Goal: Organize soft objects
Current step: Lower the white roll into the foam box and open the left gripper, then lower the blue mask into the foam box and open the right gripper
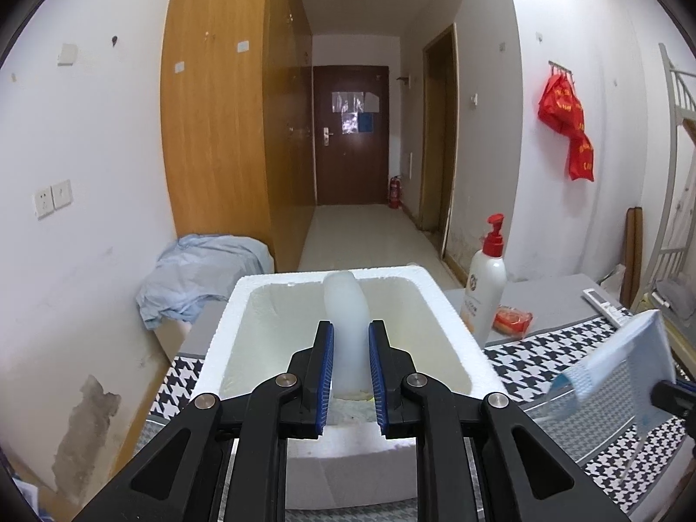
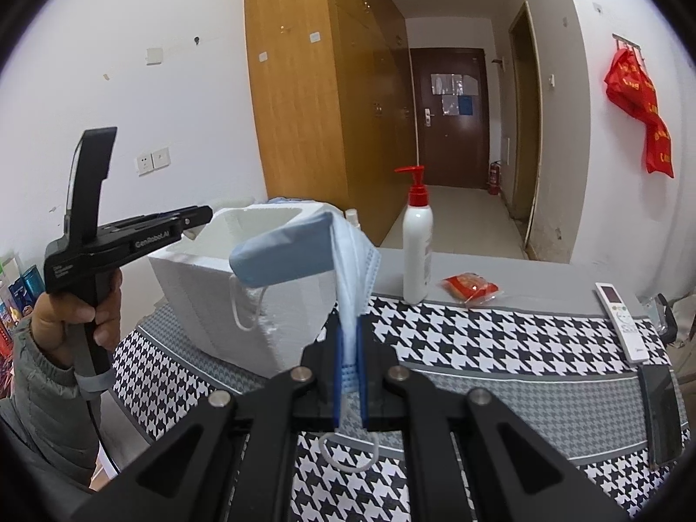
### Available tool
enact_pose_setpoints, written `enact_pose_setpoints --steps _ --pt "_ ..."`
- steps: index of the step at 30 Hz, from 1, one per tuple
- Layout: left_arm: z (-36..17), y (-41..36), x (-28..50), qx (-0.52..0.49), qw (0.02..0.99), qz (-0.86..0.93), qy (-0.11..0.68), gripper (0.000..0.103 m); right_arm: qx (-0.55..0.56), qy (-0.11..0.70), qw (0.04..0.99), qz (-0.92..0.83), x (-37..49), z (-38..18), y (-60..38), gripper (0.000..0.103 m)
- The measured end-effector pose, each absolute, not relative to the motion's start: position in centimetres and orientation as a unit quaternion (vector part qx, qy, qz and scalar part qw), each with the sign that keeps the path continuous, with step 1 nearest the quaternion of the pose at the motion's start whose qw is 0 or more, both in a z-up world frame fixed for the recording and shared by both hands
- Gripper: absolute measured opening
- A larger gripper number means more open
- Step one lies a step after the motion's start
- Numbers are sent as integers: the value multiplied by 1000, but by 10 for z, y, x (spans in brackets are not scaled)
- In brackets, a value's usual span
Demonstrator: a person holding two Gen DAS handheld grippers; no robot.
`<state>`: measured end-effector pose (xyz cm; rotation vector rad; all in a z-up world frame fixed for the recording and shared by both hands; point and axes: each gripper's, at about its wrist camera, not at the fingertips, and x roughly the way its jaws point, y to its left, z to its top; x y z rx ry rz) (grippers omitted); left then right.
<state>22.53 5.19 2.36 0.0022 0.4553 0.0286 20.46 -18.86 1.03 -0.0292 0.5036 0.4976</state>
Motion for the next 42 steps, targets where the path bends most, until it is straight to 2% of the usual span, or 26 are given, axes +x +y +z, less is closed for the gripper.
enact_pose_setpoints --steps 9,12,14,15,16,18,21,42 --pt "21 53 241 -2 972 14 235 20 -9 248 941 228 206 10 -196 8" --pt "21 53 243 -5 972 9 234 28 -10 250 943 220 207 10 -198 8" --pt "21 52 242 2 973 15 232 50 -9 251 943 218 208 10 -200 8" --pt "21 52 240 3 973 17 229 73 -8 250 944 217 208 11 -200 8" --pt "22 52 238 3 974 19 224 90 -8 249 944 217 208 11 -200 8" --pt "25 50 231 9 978 19 206 97 -7 248 944 217 209 12 -200 8" --pt "28 47 223 14 981 12 195 102 -7 247 945 217 210 13 -199 8" --pt "32 53 179 4 985 16 173 102 -18 215 952 215 200 38 -191 8"
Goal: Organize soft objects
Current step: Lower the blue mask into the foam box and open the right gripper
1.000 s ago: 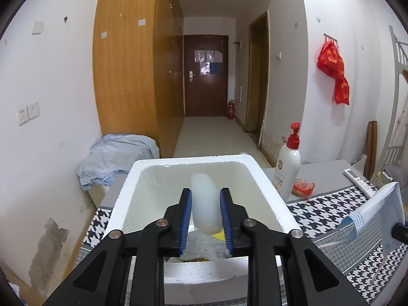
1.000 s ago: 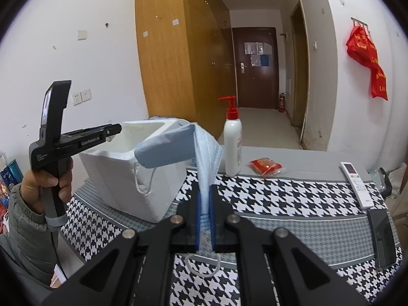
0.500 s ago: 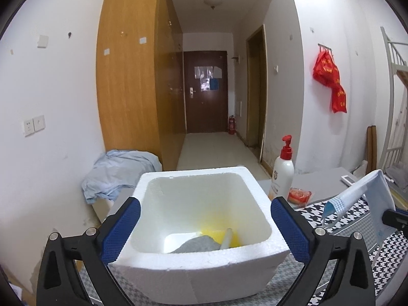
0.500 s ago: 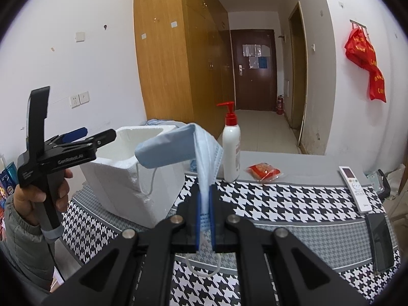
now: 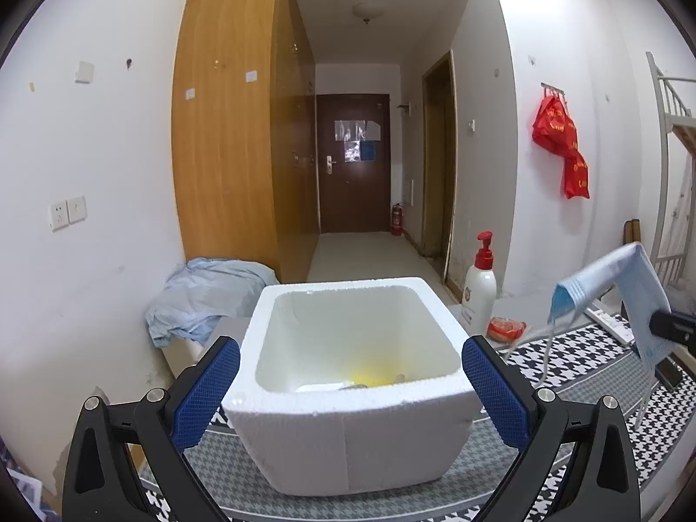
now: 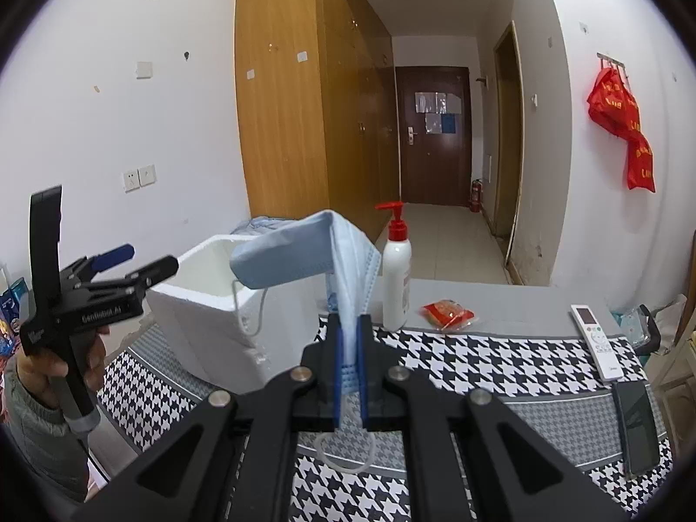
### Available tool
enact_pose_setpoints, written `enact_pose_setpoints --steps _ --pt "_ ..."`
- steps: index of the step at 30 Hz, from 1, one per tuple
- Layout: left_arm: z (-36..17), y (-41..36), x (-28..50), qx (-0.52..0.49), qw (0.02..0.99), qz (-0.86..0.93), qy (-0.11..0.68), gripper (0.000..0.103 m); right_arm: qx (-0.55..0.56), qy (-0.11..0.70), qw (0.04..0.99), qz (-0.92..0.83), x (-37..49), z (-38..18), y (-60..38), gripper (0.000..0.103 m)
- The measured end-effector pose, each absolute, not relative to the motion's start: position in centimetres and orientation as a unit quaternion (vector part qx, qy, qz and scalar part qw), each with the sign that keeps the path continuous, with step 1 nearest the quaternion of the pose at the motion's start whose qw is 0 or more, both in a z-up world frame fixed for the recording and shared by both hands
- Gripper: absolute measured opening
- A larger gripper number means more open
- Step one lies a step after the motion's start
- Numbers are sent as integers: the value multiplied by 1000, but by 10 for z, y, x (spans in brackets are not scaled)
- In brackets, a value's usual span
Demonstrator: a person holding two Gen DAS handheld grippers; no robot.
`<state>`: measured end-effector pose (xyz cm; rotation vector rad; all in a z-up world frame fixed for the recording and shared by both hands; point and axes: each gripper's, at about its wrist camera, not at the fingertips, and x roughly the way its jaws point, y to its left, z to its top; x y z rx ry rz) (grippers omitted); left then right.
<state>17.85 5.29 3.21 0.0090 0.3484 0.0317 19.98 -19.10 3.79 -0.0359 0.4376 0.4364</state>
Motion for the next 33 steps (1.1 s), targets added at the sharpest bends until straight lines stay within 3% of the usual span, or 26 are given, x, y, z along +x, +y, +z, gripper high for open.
enact_pose_setpoints --steps 33 --pt "24 93 127 -31 985 46 164 102 -46 215 935 277 223 59 -107 9"
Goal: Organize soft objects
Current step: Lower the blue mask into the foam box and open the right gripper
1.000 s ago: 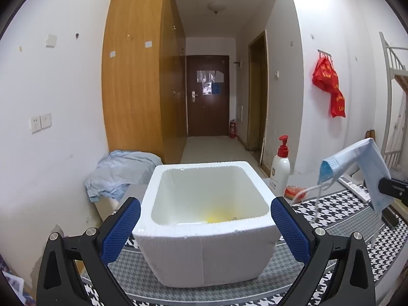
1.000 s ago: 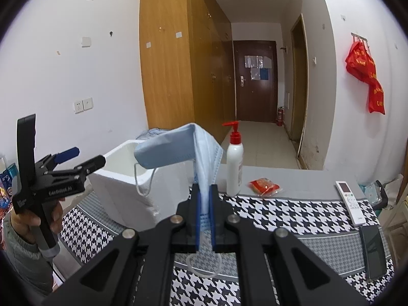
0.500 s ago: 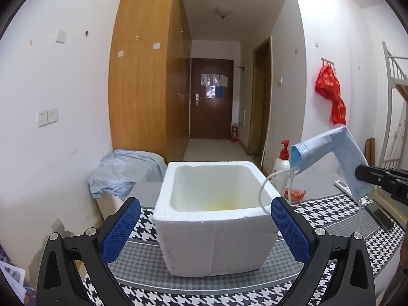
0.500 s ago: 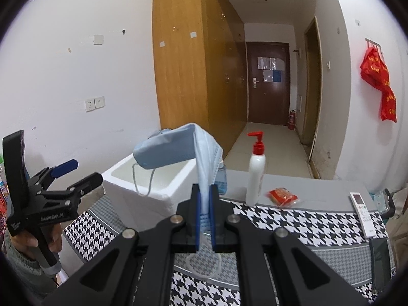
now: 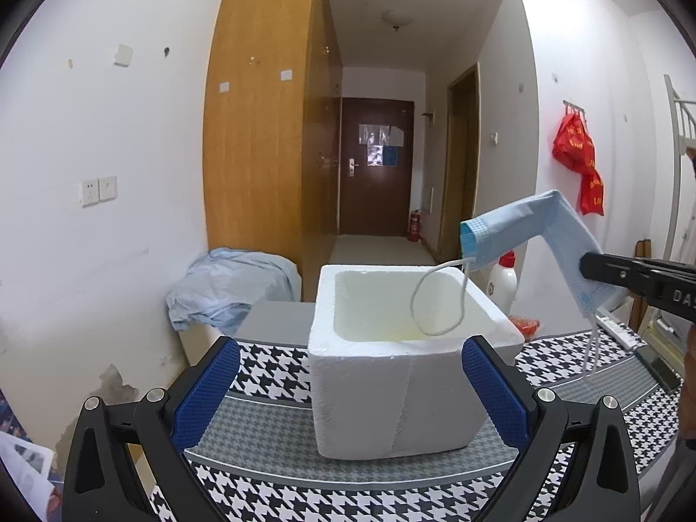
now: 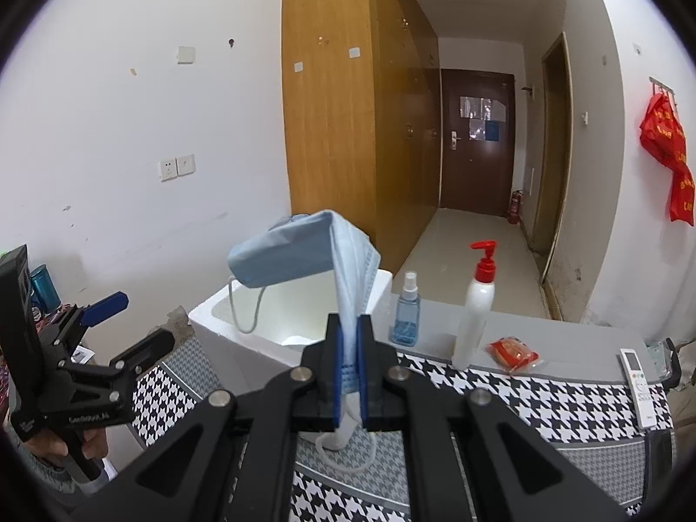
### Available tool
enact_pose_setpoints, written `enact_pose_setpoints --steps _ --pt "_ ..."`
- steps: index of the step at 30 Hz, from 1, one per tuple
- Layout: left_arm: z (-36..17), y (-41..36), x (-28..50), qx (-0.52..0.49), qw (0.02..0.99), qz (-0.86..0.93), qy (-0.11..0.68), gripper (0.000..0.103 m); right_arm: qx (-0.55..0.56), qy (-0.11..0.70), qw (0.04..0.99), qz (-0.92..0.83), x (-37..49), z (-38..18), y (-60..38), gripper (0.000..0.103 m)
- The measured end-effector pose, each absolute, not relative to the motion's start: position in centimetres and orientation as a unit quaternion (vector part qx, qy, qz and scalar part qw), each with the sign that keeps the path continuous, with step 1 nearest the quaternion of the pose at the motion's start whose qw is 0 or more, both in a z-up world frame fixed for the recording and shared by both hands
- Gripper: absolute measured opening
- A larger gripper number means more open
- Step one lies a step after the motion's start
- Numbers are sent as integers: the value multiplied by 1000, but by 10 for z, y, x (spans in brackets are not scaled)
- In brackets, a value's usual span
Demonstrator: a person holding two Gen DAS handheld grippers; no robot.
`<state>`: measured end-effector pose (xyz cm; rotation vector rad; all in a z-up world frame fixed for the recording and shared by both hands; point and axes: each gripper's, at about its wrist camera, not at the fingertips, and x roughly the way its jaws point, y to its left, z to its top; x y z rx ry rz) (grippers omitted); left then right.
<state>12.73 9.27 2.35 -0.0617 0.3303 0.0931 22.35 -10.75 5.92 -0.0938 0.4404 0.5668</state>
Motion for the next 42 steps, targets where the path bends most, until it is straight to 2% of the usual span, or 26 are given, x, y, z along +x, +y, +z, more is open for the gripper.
enact_pose_setpoints --steps 17,39,42 --pt "14 111 120 -52 984 49 165 102 -61 256 920 291 254 57 -51 9" --pt "-3 131 114 -54 977 118 169 102 -67 327 902 274 308 21 -15 9" --pt "-2 130 112 -55 977 119 169 102 -67 336 899 272 312 17 -16 17"
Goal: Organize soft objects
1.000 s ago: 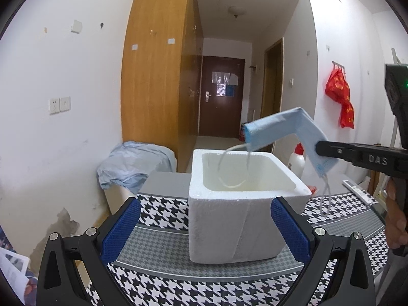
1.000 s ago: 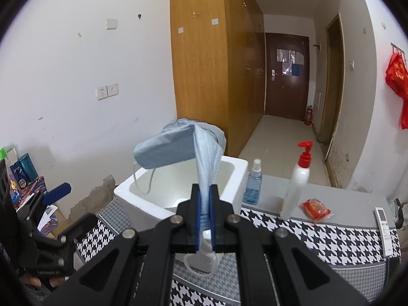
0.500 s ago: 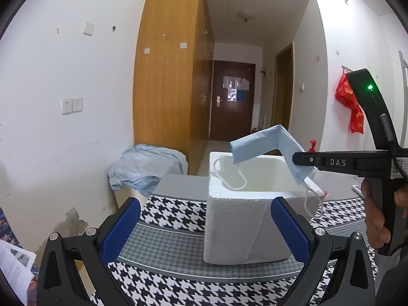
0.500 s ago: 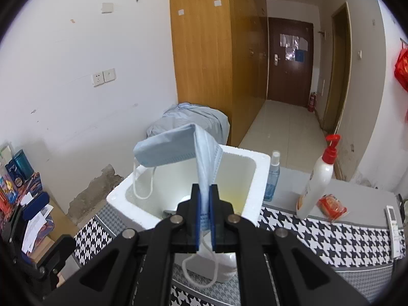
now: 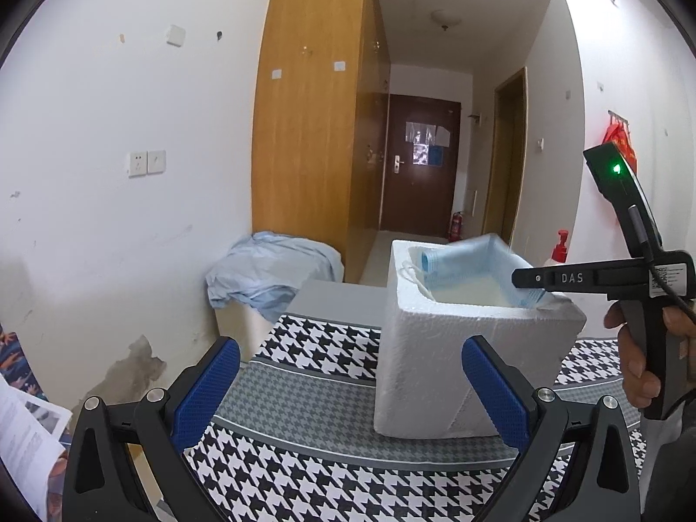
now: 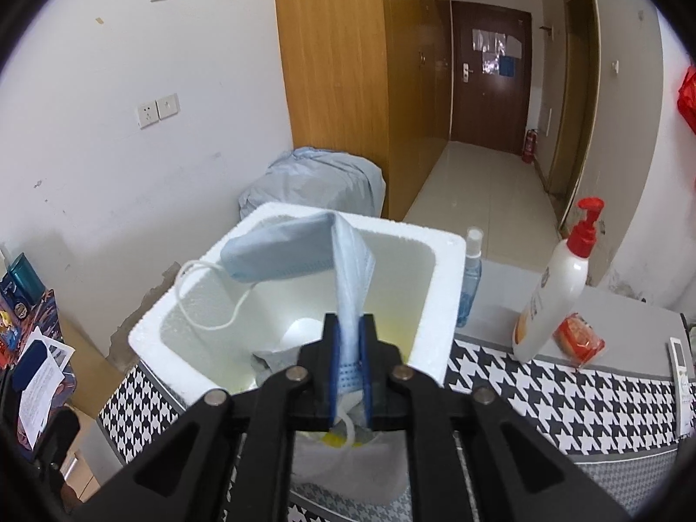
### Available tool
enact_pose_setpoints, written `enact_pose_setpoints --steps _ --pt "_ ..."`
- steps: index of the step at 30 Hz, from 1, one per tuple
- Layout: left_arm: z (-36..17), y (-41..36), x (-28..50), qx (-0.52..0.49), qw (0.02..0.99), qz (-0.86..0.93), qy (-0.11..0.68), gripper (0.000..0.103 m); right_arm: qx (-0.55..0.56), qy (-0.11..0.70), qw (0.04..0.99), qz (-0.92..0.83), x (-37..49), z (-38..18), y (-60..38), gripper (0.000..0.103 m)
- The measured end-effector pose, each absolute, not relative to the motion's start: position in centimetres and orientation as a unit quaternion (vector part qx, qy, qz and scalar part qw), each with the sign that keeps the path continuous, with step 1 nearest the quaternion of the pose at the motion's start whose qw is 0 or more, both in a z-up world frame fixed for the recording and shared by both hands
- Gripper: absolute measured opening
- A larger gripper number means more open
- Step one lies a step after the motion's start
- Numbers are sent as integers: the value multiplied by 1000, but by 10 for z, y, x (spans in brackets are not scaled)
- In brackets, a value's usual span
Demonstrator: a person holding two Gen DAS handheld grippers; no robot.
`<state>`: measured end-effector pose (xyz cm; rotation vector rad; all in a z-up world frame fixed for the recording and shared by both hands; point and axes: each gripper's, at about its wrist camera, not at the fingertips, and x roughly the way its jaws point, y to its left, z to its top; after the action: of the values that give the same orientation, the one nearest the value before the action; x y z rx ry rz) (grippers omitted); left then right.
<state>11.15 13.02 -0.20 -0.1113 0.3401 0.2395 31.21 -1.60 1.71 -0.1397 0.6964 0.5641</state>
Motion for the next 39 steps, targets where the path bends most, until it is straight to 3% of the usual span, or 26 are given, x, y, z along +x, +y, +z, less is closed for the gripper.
enact_pose_setpoints --steps 1,2,4,5,39 --pt "-2 130 111 -55 977 118 167 102 -67 334 900 273 311 18 -17 29" --pt "-1 129 111 -54 978 117 165 102 -67 330 901 275 310 19 -18 52" --pt "0 128 110 -51 978 119 163 102 -64 311 907 278 304 24 -21 81" --pt "0 127 109 -50 978 120 163 102 -59 298 912 277 299 27 -24 83" --pt "31 64 70 -24 987 77 138 102 -13 243 928 283 210 56 -112 85"
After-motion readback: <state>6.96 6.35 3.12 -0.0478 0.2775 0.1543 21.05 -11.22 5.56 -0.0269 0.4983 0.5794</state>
